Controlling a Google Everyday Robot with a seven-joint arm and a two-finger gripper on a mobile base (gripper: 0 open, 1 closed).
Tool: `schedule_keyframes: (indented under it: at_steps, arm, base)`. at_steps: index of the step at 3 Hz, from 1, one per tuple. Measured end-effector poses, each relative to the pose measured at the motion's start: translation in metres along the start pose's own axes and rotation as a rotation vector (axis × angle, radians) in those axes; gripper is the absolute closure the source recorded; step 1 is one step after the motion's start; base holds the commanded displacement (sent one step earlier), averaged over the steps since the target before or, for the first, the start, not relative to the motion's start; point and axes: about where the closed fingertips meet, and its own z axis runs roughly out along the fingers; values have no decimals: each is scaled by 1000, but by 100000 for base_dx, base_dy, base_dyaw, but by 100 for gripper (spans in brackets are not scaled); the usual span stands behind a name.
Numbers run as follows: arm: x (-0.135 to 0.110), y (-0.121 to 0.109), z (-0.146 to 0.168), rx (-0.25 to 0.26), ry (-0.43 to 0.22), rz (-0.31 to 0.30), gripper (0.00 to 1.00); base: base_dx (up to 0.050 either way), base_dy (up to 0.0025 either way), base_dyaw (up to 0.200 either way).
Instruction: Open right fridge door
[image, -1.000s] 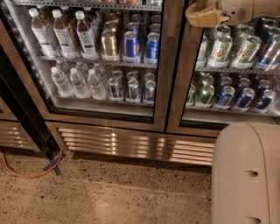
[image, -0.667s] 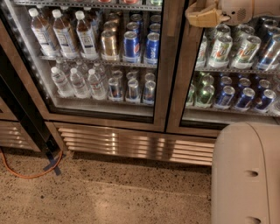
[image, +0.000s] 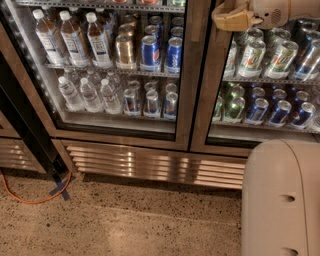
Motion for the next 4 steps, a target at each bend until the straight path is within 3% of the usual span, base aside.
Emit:
schedule_keyframes:
  at_steps: [4]
  arm:
    - [0, 0, 0, 0, 0, 0, 100]
  base:
    - [0, 0, 0]
